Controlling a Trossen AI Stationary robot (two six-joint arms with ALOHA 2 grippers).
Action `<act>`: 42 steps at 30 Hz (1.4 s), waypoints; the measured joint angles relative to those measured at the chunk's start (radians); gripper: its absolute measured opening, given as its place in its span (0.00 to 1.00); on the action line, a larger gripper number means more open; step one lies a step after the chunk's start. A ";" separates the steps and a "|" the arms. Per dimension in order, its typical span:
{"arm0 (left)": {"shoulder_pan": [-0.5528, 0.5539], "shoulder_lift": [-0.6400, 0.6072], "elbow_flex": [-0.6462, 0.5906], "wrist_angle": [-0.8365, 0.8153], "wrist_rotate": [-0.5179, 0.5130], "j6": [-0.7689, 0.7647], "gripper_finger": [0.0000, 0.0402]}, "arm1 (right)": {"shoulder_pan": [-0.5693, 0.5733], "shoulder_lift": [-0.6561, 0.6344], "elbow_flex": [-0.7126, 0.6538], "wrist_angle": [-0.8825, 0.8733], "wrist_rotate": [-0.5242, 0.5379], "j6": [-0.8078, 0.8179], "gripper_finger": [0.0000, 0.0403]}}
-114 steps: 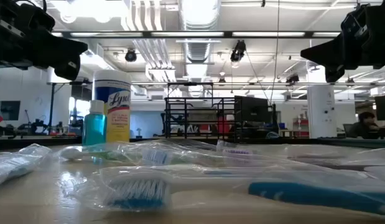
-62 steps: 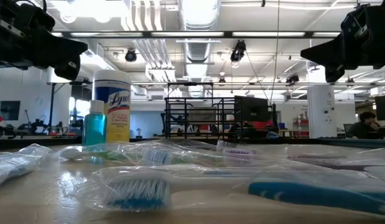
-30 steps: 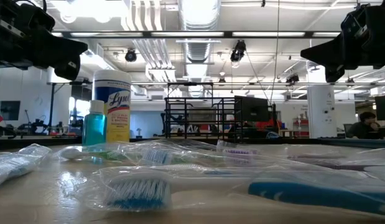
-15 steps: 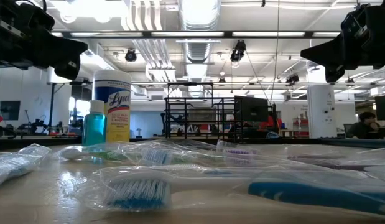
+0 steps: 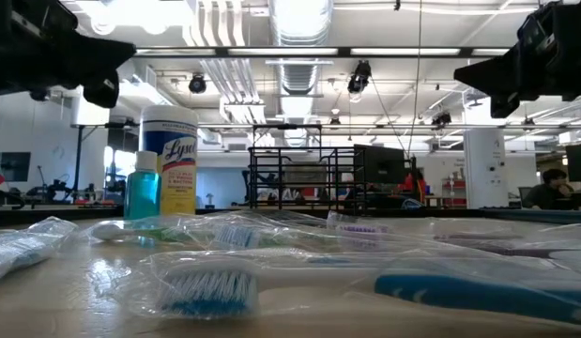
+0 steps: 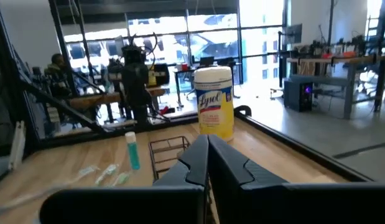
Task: Pick & Place toothbrushing station
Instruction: Put the top blue mouthwash into the wire organizer
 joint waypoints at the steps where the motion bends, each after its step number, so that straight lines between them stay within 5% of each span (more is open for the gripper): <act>1: 0.000 0.000 0.000 0.023 -0.003 -0.024 0.02 | 0.000 0.000 0.000 -0.007 0.000 -0.007 0.02; 10: 0.000 0.096 0.156 0.016 -0.025 0.004 0.01 | 0.000 0.000 0.000 -0.039 -0.011 0.018 0.02; 21: -0.001 0.453 0.634 -0.536 -0.257 0.005 0.00 | 0.000 0.006 0.000 -0.038 -0.021 -0.020 0.02; 31: -0.010 0.766 0.957 -1.006 -0.264 -0.143 0.01 | 0.000 0.006 0.000 -0.037 -0.026 -0.021 0.02; 42: -0.039 1.031 1.013 -1.105 -0.192 -0.302 0.20 | 0.000 0.008 0.000 -0.039 -0.026 -0.012 0.02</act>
